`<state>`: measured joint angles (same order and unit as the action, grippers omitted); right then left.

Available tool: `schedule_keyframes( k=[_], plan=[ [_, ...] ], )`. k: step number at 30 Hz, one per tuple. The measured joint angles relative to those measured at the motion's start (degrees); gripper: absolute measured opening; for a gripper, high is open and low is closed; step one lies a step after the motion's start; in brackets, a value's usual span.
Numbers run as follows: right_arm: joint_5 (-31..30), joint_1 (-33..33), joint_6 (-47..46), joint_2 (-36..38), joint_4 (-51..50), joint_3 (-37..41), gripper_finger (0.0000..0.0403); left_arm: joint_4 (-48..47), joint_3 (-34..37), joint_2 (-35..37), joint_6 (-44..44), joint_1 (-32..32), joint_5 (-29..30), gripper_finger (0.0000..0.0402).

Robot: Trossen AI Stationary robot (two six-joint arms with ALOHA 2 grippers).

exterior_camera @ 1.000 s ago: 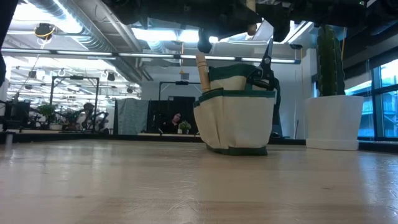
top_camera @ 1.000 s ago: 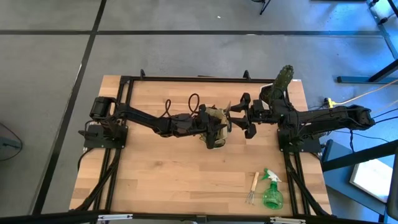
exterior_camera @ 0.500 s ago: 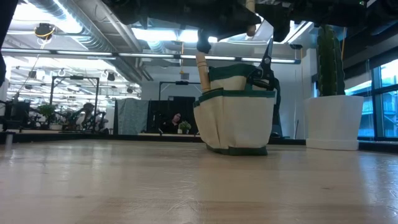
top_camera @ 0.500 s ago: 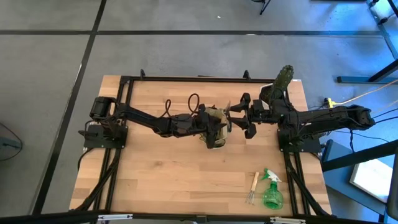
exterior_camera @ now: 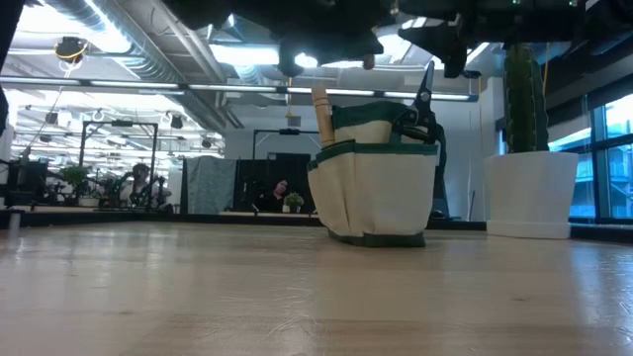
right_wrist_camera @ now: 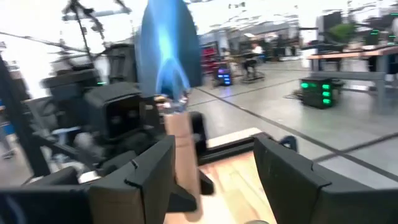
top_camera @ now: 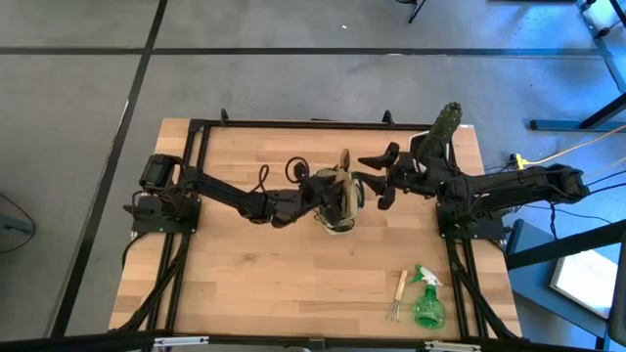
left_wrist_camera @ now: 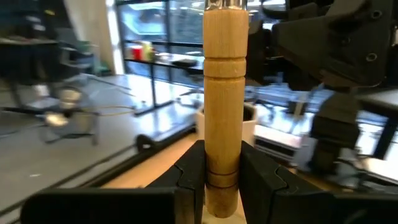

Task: Pick & Place Garden tools in Gardening bag
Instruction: Put the brown trowel into the green gardening bag

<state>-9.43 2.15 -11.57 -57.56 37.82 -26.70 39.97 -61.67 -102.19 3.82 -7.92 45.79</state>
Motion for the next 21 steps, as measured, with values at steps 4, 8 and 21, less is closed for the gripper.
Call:
schedule_keyframes(
  k=[4, 8, 21],
  plan=[
    [-3.04, -0.57, 0.01, 0.0, -0.15, 0.0, 0.022, -2.33, 0.0, 0.02, -0.41, -1.13, 6.46, 0.0063],
    [-4.52, -1.11, 0.02, 0.0, -0.12, 0.0, 0.022, -5.95, 0.0, 0.02, 1.56, -1.21, 9.89, 0.0063],
    [-7.59, -1.13, -2.34, 0.0, -0.18, 0.0, 0.022, -9.01, -14.11, -13.17, -9.42, -1.55, 23.23, 0.0063]
  ],
)
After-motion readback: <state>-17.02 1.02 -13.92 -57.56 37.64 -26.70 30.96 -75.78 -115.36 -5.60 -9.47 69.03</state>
